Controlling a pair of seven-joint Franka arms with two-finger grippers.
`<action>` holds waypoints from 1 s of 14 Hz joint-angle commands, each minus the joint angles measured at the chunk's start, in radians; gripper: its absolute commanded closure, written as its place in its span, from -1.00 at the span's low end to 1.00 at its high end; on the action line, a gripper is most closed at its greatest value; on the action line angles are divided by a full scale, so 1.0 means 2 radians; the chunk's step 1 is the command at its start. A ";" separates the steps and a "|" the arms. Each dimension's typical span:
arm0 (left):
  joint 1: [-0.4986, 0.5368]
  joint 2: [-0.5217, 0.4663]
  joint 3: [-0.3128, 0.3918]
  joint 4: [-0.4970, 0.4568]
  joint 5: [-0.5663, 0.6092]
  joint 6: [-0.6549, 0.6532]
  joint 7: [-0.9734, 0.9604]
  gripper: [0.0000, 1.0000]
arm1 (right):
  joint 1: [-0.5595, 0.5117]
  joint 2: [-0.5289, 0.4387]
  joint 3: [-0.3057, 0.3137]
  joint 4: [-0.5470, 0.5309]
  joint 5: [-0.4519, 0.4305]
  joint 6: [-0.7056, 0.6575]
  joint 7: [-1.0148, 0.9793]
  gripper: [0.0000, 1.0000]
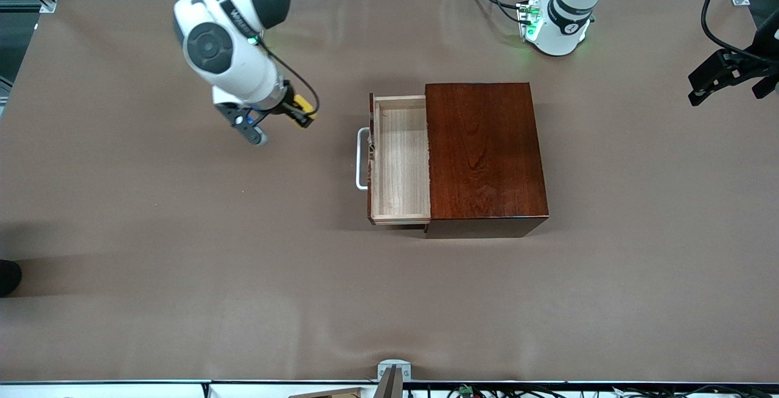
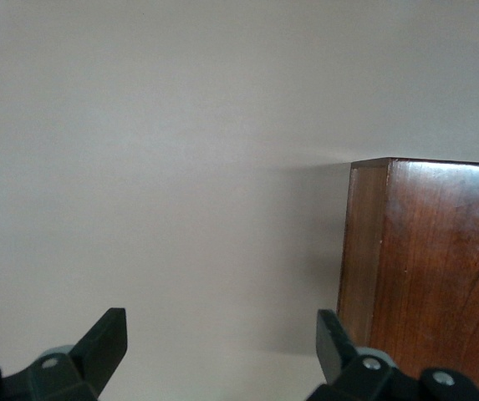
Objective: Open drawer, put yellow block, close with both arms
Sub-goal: 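Lift the yellow cube with the right gripper toward the open drawer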
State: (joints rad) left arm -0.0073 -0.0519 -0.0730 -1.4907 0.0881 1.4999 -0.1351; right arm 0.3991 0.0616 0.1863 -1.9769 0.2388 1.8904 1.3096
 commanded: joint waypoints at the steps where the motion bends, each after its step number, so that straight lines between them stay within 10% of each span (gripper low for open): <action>1: 0.006 -0.004 -0.004 -0.001 -0.008 -0.005 0.005 -1.00 | 0.020 0.012 0.000 0.013 0.017 0.020 0.063 1.00; 14: 0.006 -0.007 -0.004 0.000 -0.008 -0.014 0.002 -1.00 | 0.108 0.136 -0.002 0.142 0.007 0.106 0.324 1.00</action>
State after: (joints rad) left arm -0.0073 -0.0520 -0.0734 -1.4919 0.0881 1.4867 -0.1352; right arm 0.6026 0.2967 0.1898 -1.7356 0.2549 2.0885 1.9176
